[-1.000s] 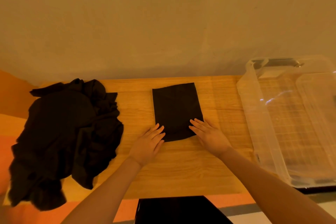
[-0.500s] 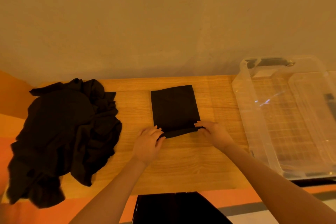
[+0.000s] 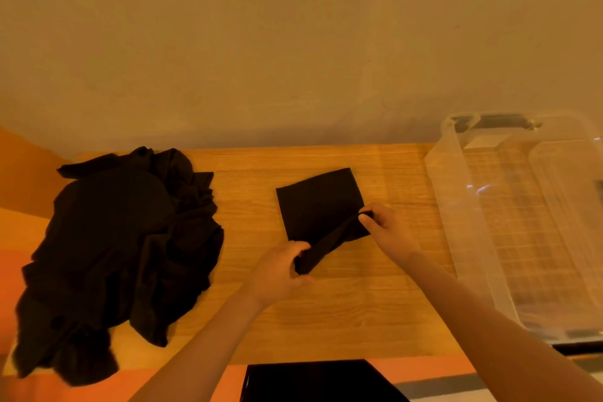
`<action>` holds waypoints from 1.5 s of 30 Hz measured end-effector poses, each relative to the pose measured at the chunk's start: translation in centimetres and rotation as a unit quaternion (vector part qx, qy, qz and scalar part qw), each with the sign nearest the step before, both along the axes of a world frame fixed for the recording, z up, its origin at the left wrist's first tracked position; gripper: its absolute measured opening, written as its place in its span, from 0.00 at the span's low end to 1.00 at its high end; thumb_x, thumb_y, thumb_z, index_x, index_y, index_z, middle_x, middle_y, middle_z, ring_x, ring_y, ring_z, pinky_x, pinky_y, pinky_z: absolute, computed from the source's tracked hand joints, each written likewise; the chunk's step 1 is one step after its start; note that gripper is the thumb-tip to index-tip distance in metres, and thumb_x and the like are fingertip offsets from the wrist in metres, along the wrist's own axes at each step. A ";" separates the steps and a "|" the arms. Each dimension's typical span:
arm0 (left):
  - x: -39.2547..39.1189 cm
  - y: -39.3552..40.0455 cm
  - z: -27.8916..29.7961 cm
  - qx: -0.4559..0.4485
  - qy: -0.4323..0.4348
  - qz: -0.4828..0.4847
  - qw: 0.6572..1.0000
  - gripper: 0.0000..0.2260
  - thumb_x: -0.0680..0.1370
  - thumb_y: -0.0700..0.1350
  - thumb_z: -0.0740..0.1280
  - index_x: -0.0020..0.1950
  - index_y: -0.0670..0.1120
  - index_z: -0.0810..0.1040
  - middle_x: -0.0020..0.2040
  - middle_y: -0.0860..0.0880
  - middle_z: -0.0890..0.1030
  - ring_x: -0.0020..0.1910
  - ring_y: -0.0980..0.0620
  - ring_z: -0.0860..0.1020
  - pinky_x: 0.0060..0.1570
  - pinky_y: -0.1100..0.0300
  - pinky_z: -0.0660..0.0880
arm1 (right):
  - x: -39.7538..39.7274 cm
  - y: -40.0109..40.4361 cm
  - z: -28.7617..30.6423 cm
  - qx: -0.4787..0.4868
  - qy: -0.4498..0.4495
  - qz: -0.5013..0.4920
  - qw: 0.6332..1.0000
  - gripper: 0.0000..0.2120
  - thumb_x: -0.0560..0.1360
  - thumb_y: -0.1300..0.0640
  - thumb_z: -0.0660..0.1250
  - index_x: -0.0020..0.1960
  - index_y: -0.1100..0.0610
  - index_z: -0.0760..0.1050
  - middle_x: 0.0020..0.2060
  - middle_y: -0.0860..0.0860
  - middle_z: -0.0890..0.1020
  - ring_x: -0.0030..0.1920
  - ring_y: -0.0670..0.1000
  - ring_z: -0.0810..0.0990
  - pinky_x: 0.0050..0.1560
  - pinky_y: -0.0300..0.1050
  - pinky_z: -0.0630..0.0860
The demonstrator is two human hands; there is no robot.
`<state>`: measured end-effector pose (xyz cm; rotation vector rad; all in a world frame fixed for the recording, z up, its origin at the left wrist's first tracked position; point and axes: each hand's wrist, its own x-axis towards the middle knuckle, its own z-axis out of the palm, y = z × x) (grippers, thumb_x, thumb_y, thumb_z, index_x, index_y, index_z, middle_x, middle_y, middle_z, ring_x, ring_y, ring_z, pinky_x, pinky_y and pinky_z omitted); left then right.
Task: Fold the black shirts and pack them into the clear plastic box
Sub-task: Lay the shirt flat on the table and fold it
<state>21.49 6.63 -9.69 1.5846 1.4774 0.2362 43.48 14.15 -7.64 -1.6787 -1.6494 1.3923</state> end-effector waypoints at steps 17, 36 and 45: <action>-0.3 10.2 -1.6 0.021 -0.019 0.354 0.935 0.12 0.81 0.50 0.57 0.41 0.46 0.69 0.35 0.52 0.71 0.36 0.53 0.72 0.30 0.65 0.64 | -4.4 8.5 -3.1 0.010 -0.174 -0.029 0.984 0.06 0.80 0.51 0.56 0.49 0.53 0.66 0.32 0.45 0.70 0.31 0.44 0.70 0.27 0.36 0.61; 1.2 6.3 -3.5 0.186 0.285 -0.062 0.938 0.27 0.76 0.56 0.50 0.71 0.44 0.65 0.71 0.46 0.67 0.70 0.46 0.65 0.67 0.45 0.59 | -4.3 4.2 -6.1 0.240 -0.354 0.256 0.867 0.27 0.81 0.47 0.41 0.68 0.57 0.70 0.67 0.53 0.72 0.68 0.52 0.68 0.63 0.54 0.70; -2.2 9.2 -2.5 0.148 0.303 -0.056 0.940 0.31 0.74 0.60 0.34 0.74 0.48 0.41 0.75 0.51 0.41 0.74 0.51 0.37 0.71 0.50 0.37 | -4.9 2.3 -3.9 0.137 -0.380 0.170 0.899 0.44 0.70 0.35 0.23 0.75 0.55 0.52 0.75 0.51 0.52 0.74 0.49 0.45 0.71 0.52 0.41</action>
